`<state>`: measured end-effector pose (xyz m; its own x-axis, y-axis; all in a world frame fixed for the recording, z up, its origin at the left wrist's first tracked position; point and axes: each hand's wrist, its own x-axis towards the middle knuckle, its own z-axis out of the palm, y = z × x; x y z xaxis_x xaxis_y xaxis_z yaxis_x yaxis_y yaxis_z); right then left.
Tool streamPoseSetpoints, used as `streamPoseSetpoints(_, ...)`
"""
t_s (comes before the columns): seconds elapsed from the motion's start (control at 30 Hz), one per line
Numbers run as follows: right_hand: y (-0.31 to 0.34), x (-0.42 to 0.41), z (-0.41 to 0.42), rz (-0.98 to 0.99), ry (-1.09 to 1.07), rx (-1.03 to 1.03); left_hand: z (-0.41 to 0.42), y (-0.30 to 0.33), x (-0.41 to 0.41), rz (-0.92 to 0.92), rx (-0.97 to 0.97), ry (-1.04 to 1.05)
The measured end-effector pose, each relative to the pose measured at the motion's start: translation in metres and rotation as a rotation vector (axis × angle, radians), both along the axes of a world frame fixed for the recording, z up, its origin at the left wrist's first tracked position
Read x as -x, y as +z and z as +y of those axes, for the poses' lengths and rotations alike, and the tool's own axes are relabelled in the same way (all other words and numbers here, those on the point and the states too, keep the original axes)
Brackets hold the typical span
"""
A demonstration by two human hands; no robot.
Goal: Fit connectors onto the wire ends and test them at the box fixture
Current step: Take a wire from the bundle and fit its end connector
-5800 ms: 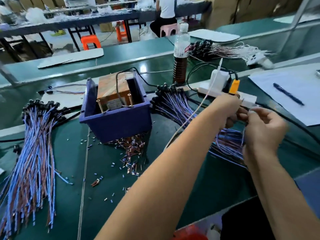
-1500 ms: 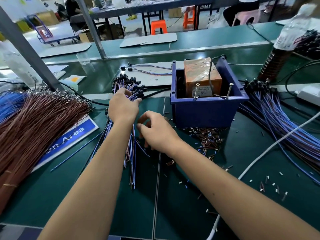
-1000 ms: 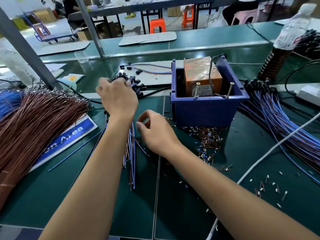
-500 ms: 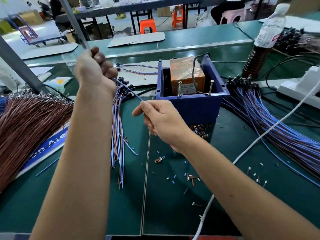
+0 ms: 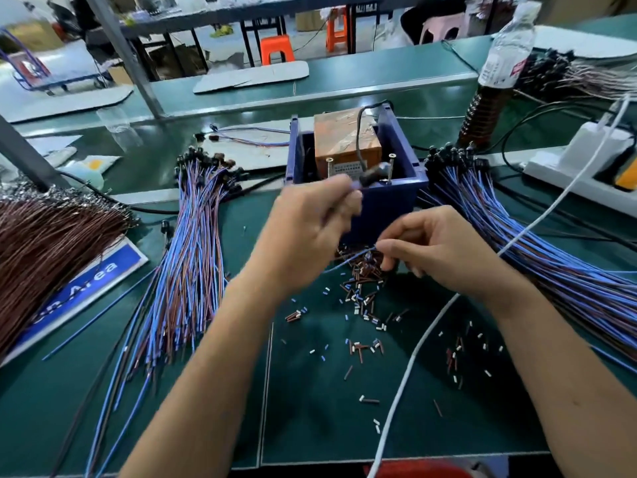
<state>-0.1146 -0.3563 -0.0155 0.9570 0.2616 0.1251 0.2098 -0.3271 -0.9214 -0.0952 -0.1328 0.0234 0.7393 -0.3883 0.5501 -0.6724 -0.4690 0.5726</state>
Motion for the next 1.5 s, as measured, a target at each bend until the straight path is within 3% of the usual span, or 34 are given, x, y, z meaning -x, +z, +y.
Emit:
streamPoseSetpoints(0.1,-0.001,0.004,-0.001,-0.023,0.058,-0.037,-0.038,-0.013,0.009,-0.134,-0.333,0.06)
streamPoseSetpoints(0.2,-0.005,0.004,-0.003,-0.041,0.031,-0.083,-0.048,-0.028,0.009,-0.015,-0.378,0.073)
streamPoseSetpoints(0.33,-0.011,0.0,-0.003,-0.048,-0.04,-0.086,-0.037,-0.039,0.002,0.234,-0.178,-0.087)
streamPoseSetpoints(0.6,-0.019,-0.008,-0.012,0.042,-0.298,-0.351,-0.011,-0.048,-0.008,0.142,-0.146,-0.003)
streamPoseSetpoints(0.8,-0.017,-0.005,-0.006,0.072,-0.31,-0.402,-0.014,-0.05,-0.008,0.279,0.017,-0.007)
streamPoseSetpoints(0.93,-0.02,-0.006,-0.006,-0.011,-0.301,-0.307,-0.013,-0.052,-0.01,0.404,0.141,-0.049)
streamPoseSetpoints(1.1,-0.02,-0.01,-0.015,-0.118,-0.45,-0.393,-0.007,-0.051,-0.016,0.595,0.311,-0.104)
streamPoseSetpoints(1.27,-0.023,-0.007,0.002,-0.009,-0.244,-0.383,-0.007,-0.053,-0.014,0.875,0.33,-0.315)
streamPoseSetpoints(1.37,-0.023,-0.003,0.01,0.026,-0.16,-0.412,-0.009,-0.056,-0.014,0.91,0.323,-0.327)
streamPoseSetpoints(1.5,-0.022,-0.001,0.009,-0.068,-0.269,-0.428,-0.009,-0.056,-0.014,0.906,0.31,-0.316)
